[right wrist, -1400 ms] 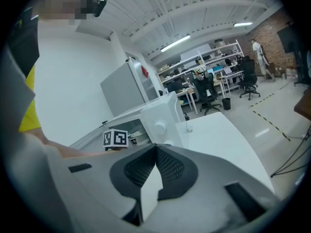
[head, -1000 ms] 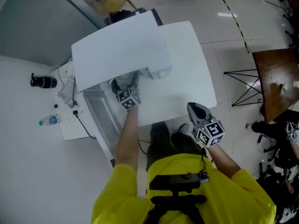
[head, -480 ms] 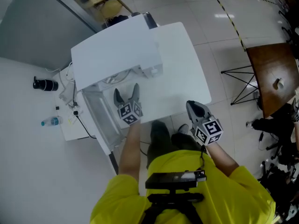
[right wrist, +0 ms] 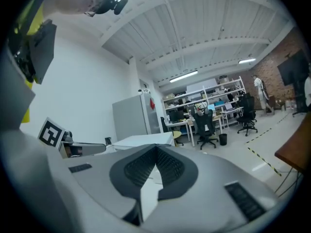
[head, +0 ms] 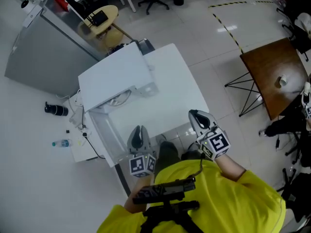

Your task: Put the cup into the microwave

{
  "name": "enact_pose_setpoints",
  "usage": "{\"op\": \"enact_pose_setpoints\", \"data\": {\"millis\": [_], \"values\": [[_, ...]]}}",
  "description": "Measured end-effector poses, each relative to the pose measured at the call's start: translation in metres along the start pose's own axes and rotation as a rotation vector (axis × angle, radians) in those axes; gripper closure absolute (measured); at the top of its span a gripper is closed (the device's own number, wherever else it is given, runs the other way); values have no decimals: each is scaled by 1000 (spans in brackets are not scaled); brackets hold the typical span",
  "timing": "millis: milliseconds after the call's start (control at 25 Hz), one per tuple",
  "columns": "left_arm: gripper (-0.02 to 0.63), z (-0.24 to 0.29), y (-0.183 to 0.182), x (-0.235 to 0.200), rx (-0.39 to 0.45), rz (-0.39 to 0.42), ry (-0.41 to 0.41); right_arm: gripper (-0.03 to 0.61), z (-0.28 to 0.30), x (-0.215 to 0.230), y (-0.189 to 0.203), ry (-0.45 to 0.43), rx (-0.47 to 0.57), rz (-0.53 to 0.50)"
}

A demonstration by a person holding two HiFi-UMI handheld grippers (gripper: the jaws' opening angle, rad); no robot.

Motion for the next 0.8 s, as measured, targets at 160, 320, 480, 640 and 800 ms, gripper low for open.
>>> {"op": "enact_pose_setpoints", "data": {"millis": [160, 320, 480, 640, 800], "values": [[612, -23, -8, 30, 36, -8, 53, 574, -44, 3, -7, 27, 43, -32], [612, -24, -8, 60, 49, 17, 110, 574, -75, 11, -1, 50, 41, -31], [612, -19, -6, 84, 50, 27, 159, 574, -97, 17, 3, 74, 43, -22], [612, -17, -7, 99, 34, 43, 191, 574, -106, 22, 0, 70, 57, -29], [612, -19, -4, 108, 19, 54, 208, 574, -106, 24, 2, 54, 62, -21]]}}
Point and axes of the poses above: the fingertips, and each gripper's own axes: z forward along the fingers, x to its right, y out of its underside, the point moved 6 cm from there along -z, backward along the fingers, and after that the axes turned 8 degrees about -x, right-handed, at the moved point
